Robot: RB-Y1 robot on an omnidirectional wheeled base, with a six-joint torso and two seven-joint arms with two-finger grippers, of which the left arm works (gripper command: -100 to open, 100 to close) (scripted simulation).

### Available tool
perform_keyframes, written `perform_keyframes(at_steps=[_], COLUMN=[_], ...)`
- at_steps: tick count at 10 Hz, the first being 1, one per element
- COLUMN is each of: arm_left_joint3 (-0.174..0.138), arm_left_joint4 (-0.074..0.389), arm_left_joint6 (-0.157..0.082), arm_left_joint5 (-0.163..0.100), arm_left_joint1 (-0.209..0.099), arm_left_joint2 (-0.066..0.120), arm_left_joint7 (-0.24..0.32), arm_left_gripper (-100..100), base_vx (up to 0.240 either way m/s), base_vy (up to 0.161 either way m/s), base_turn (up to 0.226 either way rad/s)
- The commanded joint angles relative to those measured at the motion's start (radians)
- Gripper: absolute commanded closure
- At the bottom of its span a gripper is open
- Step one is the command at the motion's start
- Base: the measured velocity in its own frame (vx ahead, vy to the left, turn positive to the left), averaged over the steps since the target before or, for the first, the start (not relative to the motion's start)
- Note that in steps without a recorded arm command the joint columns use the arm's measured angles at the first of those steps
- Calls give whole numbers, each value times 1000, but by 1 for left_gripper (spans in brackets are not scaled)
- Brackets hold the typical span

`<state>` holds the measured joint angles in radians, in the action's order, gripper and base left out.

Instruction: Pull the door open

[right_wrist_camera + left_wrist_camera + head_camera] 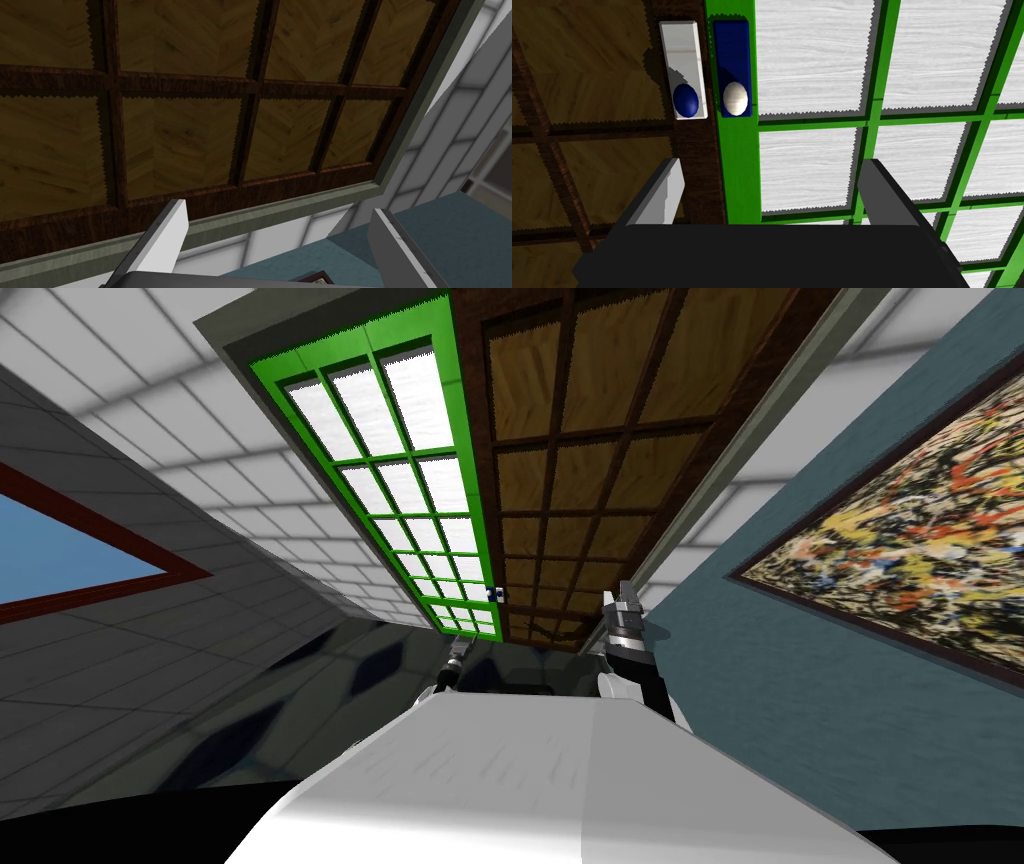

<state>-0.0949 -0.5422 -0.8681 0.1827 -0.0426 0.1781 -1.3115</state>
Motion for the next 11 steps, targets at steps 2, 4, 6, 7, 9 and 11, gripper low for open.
perform_keyframes(at_steps=[2, 4, 6, 7, 9, 11], arm_left_joint3=[-24, -42, -53, -76, -76, -100], arm_left_joint4=[28, 36, 41, 50, 49, 56], arm_left_joint6=[-2, 5, 9, 17, 17, 25], arm_left_joint5=[15, 28, 37, 55, 55, 74], arm_left_joint1=[26, 49, 63, 90, 90, 112], arm_left_joint2=[1, 1, 0, -3, -3, -8], arm_left_joint7=[-7, -11, -13, -19, -19, -24], arm_left_gripper=[-100, -100, -100, -100, -100, -100], base_vx=[-104, -74, -129, -95, -63, -54], base_vy=[-14, -2, -6, -19, -12, -9], base_turn=[49, 16, 30, 29, 13, 26])
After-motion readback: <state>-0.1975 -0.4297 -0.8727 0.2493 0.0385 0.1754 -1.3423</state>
